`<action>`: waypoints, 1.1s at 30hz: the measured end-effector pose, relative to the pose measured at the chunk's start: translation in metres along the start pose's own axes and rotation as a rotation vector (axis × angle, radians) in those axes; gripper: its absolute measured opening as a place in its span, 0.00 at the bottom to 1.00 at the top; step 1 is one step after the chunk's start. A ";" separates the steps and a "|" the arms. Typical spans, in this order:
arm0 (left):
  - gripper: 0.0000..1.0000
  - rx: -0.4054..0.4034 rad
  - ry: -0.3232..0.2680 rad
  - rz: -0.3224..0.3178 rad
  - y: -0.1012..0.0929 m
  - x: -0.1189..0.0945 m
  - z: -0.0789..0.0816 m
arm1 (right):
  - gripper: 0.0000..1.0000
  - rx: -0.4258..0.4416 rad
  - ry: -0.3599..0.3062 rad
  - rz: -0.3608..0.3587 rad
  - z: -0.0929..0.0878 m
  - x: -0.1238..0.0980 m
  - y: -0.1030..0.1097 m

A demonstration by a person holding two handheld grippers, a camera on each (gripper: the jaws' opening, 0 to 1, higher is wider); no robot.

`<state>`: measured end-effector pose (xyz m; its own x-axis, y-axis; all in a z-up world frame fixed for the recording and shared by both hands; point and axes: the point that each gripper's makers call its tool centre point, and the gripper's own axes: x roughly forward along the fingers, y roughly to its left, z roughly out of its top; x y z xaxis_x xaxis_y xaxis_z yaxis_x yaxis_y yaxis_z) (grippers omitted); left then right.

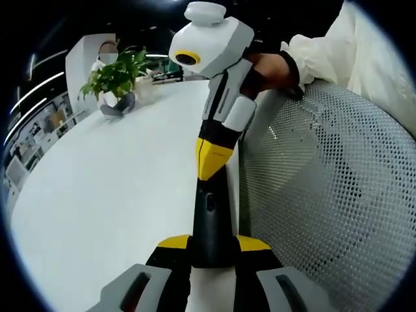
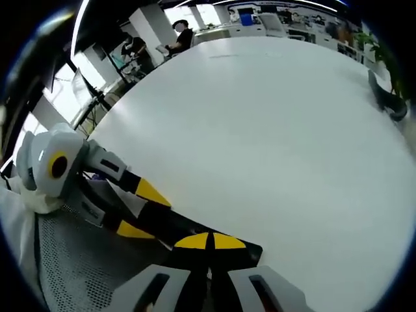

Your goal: Press the specified remote control buttons in sequence, fully releasing each button before pressing the next.

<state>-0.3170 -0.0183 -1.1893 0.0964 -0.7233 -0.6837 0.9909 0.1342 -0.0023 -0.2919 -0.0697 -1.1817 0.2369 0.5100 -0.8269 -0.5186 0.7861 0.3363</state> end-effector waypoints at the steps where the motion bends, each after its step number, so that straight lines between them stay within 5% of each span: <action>1: 0.25 0.000 0.001 0.000 0.000 0.000 0.000 | 0.00 0.016 0.003 0.005 0.000 0.000 -0.001; 10: 0.25 -0.020 0.009 0.018 0.006 -0.003 -0.001 | 0.00 0.018 0.018 0.005 -0.001 -0.004 0.000; 14: 0.25 -0.021 0.010 0.021 0.006 -0.003 -0.002 | 0.00 0.060 -0.003 0.075 0.003 -0.006 0.012; 33: 0.25 -0.006 0.007 0.023 0.006 -0.002 -0.002 | 0.00 0.054 0.053 0.068 -0.007 0.000 0.011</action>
<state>-0.3115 -0.0149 -1.1894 0.1187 -0.7150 -0.6890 0.9879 0.1550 0.0093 -0.3038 -0.0635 -1.1811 0.1584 0.5452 -0.8232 -0.4863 0.7686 0.4155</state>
